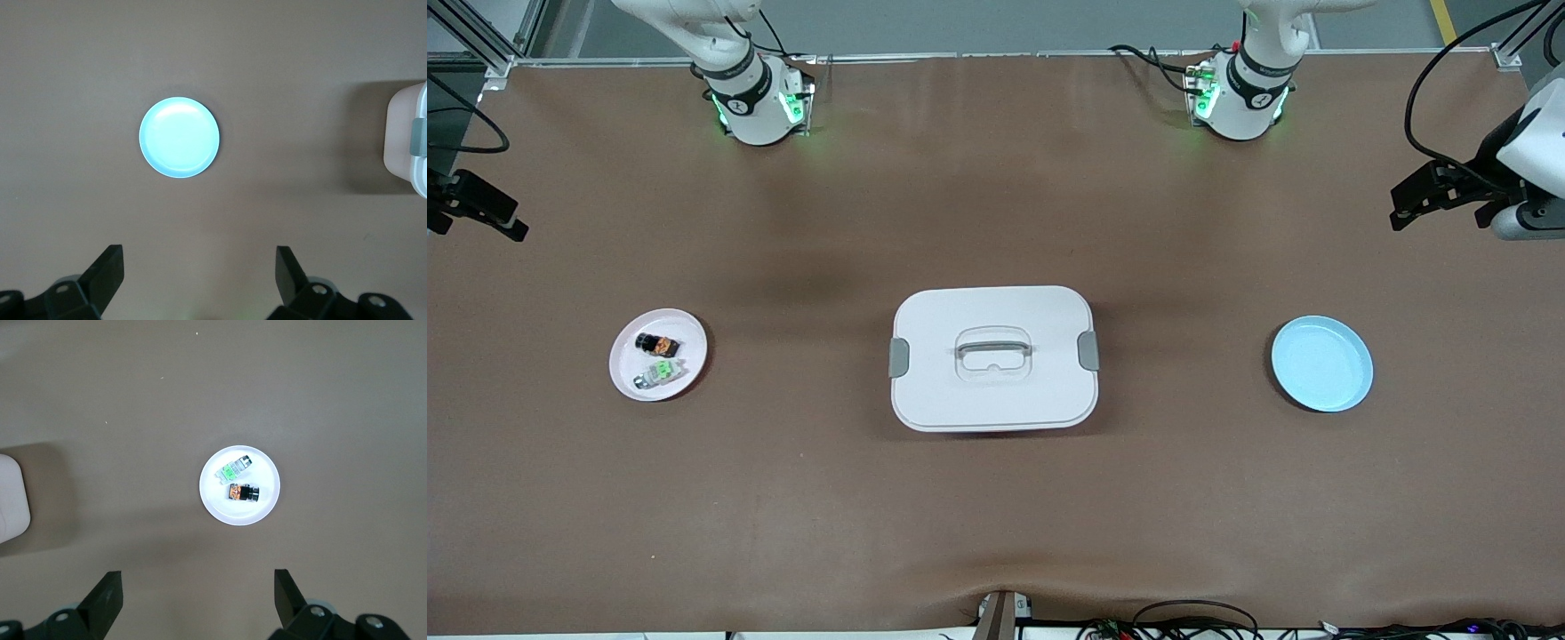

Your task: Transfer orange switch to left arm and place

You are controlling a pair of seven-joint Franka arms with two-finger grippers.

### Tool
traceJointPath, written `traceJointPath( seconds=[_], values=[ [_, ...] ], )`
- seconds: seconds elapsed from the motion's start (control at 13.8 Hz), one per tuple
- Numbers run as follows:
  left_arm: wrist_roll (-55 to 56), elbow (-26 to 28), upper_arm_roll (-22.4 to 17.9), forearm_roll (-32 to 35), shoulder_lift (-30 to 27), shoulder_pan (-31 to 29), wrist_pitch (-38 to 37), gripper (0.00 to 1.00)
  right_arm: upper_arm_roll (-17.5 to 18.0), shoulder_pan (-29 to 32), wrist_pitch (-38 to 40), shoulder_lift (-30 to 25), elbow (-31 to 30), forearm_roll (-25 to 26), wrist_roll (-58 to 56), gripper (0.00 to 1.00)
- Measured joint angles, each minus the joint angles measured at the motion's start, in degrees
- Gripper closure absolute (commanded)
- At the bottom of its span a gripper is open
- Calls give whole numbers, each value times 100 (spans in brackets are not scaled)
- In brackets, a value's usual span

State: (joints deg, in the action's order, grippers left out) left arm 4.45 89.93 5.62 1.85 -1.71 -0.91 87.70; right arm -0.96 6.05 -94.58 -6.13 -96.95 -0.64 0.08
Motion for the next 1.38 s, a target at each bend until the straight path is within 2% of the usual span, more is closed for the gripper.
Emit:
traceJointPath(
  seconds=[0.65,1.38],
  values=[
    [0,0,11,0,29,7,0,0,17,-8,-4,152,45,0,-22,0],
    [0,-14,23,0,33,10,0,0,20,-31,-115,1183,142,19,-408,0]
  ],
)
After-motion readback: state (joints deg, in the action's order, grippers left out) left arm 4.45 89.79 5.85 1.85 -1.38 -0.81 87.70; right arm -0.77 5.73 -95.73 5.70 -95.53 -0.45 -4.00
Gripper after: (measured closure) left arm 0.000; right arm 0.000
